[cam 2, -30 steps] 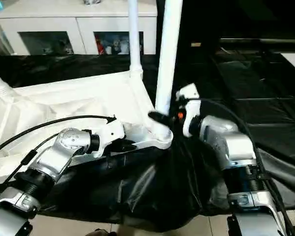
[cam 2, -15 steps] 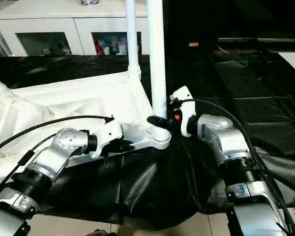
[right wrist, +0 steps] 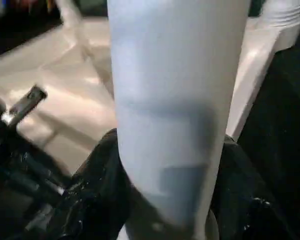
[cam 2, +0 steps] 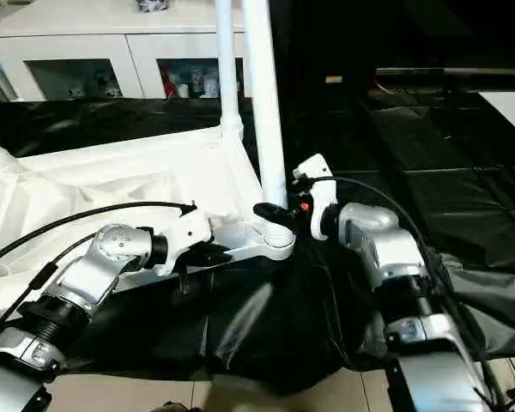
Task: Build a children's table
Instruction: Insert table leg to table base
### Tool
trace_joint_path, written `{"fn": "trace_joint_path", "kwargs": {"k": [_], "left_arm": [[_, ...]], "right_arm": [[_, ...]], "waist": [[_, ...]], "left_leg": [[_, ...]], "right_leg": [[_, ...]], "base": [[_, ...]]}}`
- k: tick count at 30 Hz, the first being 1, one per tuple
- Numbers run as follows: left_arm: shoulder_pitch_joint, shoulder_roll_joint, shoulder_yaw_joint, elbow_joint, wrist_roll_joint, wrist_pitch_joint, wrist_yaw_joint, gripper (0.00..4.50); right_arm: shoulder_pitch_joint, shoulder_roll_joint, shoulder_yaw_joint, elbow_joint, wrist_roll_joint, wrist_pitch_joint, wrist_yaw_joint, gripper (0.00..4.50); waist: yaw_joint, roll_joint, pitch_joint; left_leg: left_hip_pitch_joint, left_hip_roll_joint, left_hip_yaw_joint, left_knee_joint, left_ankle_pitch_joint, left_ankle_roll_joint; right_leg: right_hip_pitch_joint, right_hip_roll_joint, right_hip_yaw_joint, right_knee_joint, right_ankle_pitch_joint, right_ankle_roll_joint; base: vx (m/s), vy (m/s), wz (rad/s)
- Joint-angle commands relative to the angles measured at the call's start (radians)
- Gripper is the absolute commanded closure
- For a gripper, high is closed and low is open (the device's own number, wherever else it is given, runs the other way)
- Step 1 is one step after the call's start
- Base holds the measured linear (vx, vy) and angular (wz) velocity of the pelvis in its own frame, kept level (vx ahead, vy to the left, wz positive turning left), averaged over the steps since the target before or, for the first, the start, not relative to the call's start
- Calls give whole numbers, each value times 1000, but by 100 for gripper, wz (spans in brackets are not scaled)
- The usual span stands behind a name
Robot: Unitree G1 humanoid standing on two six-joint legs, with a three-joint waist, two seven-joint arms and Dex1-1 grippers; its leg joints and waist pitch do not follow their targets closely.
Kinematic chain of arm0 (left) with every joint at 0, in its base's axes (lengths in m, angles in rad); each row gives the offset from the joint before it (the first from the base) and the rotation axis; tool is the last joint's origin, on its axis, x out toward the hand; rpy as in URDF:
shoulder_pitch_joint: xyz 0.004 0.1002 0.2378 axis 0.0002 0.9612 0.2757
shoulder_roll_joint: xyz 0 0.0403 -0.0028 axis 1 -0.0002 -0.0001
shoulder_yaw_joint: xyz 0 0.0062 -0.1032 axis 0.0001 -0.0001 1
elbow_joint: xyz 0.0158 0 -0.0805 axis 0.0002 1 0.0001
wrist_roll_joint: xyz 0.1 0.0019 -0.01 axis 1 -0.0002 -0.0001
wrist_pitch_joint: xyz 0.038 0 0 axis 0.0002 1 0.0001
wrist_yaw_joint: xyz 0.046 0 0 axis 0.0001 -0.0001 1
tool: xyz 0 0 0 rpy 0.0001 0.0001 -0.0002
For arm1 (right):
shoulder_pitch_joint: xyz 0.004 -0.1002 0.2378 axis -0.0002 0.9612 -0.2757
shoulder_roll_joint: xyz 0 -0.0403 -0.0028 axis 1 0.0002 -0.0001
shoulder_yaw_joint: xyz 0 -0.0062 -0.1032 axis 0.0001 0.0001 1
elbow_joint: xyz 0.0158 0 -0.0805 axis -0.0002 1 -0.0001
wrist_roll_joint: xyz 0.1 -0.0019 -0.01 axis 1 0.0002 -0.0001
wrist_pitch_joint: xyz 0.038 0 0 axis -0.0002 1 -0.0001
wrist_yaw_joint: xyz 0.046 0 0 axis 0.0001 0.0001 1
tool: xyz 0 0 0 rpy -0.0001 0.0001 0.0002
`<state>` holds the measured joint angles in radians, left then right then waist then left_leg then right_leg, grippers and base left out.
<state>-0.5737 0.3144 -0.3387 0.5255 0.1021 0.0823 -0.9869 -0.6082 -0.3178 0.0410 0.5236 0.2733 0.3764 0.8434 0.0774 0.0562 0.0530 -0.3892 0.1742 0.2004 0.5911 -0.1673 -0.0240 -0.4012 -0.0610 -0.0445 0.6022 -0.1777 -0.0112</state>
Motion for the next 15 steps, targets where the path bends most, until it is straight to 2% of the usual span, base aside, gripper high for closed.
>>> {"fn": "trace_joint_path", "kwargs": {"k": [1, 2, 3, 5, 8, 11, 14, 15], "left_arm": [[6, 14, -17, 29, 18, 8, -1, 450], [5, 14, -17, 32, 19, 8, -1, 450], [4, 14, -17, 34, 19, 7, -1, 450], [0, 14, -17, 39, 19, 5, -2, 450], [-3, 13, -17, 43, 20, 4, -2, 450], [-6, 13, -17, 47, 21, 1, -1, 450], [-7, 13, -16, 48, 21, 1, -1, 450], [-7, 13, -16, 49, 21, 0, 0, 450]], "right_arm": [[42, 22, -41, 25, 10, -52, -61, 261], [65, 32, -49, 20, 10, -69, -73, 261], [77, 36, -52, 16, 11, -78, -77, 261], [123, 52, -56, -10, 6, -119, -101, 261], [157, 69, -63, -38, 8, -141, -110, 261], [214, 100, -74, -75, 14, -186, -133, 262], [244, 116, -76, -91, 6, -228, -151, 262], [274, 126, -66, -103, -16, -278, -172, 262]], "waist": [[4, -1, -69], [3, 0, -70], [2, -3, -68], [2, 8, -68], [-1, 3, -68], [-1, 8, -67], [0, 7, -68], [-1, 9, -69]], "left_leg": [[24, 57, -31, -63, -231, 22], [24, 57, -32, -64, -237, 19], [26, 57, -33, -67, -254, 14], [29, 57, -35, -69, -276, 4], [29, 57, -37, -73, -296, -2], [29, 58, -37, -74, -303, -1], [29, 58, -37, -75, -295, 3], [28, 57, -37, -74, -298, 4]], "right_leg": [[39, -85, 40, -76, -228, -217], [40, -86, 39, -76, -233, -217], [40, -85, 38, -78, -251, -212], [38, -86, 39, -80, -276, -206], [40, -85, 39, -82, -286, -200], [37, -87, 41, -86, -296, -194], [37, -85, 40, -84, -275, -195], [37, -86, 40, -84, -281, -194]], "base": [[0, 0, 0], [0, 0, 0], [0, 0, 0], [0, 0, 0], [0, 0, 0], [0, 0, 0], [0, 0, 0], [0, 0, 0]]}}
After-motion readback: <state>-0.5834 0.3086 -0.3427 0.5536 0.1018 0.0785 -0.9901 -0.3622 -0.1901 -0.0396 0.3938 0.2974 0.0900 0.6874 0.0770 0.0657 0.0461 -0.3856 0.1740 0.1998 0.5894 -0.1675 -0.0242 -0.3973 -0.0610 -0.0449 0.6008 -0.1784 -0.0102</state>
